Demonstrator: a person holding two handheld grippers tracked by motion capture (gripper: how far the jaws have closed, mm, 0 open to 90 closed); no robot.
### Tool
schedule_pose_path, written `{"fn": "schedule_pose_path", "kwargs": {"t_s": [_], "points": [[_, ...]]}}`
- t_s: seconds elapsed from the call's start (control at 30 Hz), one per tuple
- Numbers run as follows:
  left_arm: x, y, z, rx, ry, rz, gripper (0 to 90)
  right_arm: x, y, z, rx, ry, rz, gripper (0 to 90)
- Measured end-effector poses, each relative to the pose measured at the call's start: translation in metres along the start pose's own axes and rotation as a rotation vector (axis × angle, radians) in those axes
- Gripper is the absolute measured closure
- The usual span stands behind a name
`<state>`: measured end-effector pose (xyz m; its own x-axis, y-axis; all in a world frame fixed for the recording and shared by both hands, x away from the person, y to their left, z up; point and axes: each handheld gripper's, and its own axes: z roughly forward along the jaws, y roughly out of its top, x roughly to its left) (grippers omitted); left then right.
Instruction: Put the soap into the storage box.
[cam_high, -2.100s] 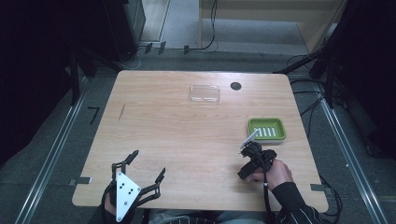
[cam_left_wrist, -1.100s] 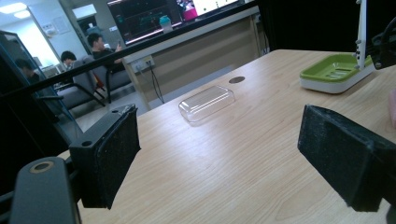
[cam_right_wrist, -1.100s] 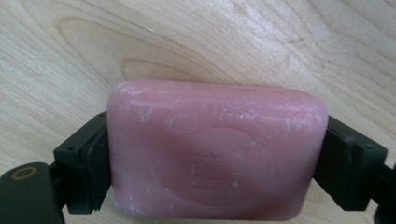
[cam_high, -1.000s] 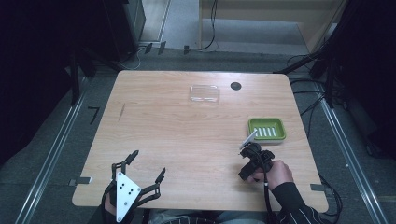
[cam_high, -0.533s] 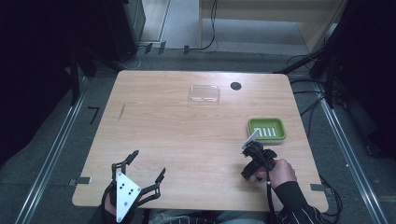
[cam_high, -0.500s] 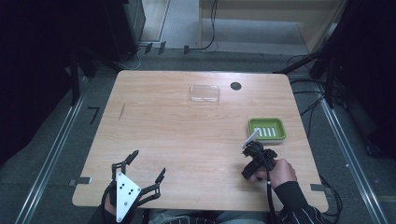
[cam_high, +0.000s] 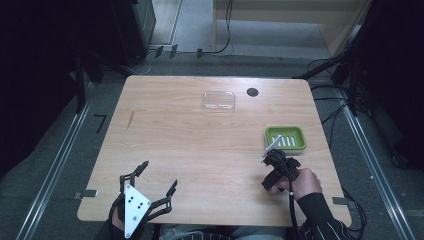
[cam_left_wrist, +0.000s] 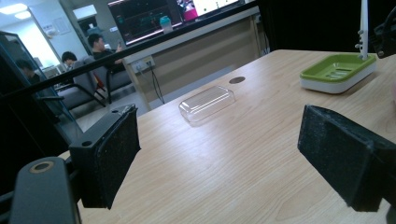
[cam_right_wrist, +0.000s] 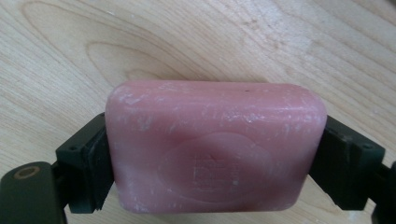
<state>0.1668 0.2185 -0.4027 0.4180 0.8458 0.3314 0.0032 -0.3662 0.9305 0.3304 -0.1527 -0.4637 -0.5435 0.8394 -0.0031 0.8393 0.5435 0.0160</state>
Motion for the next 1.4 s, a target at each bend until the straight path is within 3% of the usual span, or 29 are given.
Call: {"fn": "schedule_pose_path", "kwargs": {"t_s": [0.9, 1.4], "points": [[0.000, 0.000, 0.000, -0.003, 0.002, -0.006, 13.1, -0.030, 0.000, -0.020, -0.032, -0.012, 0.062, 13.7], [0.000, 0.000, 0.000, 0.002, 0.000, -0.002, 13.1, -0.043, 0.004, -0.031, -0.068, -0.014, 0.067, 13.8]]}}
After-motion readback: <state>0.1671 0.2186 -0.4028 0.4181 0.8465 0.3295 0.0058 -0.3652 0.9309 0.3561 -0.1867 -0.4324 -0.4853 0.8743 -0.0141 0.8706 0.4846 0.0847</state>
